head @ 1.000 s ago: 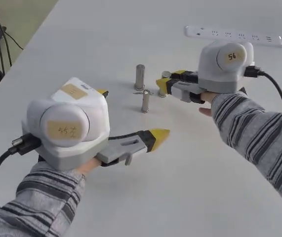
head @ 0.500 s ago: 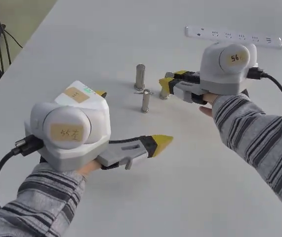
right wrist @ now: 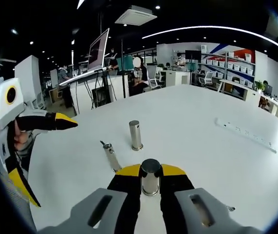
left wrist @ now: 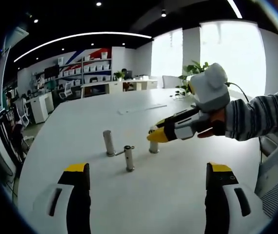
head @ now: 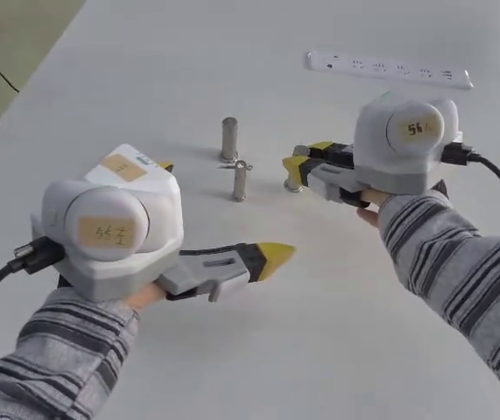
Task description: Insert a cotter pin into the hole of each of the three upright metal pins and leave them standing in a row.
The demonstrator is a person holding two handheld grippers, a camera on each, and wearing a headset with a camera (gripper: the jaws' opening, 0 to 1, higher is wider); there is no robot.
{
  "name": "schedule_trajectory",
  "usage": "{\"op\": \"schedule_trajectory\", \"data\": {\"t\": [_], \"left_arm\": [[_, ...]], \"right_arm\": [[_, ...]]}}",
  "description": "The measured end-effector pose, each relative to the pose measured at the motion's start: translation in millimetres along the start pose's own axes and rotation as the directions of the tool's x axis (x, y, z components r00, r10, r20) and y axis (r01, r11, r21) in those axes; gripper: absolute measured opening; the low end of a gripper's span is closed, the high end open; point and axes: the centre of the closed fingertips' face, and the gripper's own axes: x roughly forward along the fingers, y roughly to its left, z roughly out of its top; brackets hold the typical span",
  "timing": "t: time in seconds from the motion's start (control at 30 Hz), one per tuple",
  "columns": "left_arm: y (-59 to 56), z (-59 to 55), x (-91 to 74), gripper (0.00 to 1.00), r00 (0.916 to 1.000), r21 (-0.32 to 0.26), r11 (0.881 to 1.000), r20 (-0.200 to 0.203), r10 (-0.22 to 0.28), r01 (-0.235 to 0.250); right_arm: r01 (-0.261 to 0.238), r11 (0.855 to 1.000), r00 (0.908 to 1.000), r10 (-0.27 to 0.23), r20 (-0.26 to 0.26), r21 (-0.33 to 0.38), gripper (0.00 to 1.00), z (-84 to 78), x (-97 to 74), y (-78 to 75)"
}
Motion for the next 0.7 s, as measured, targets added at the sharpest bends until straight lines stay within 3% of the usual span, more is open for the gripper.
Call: {"op": "schedule_trajectory", "data": {"t": [0.4, 0.7], "left_arm": [[-2.7, -0.9, 0.6, 0.99, 0.9998, 0.018, 1.0, -0.011, -0.014, 0.014], [-3.9, -1.8, 1.6, 0.99, 0.9996, 0.018, 1.0, -0.018, -0.02, 0.021]], "right_arm": [[0.024, 1.0, 0.9994, -0.023, -0.024, 0.019, 0.08, -16.4, -25.5, 13.7], [0.023, 1.0, 0.9994, -0.022, -0.028, 0.018, 0.08, -24.8, -30.7, 18.1]]}}
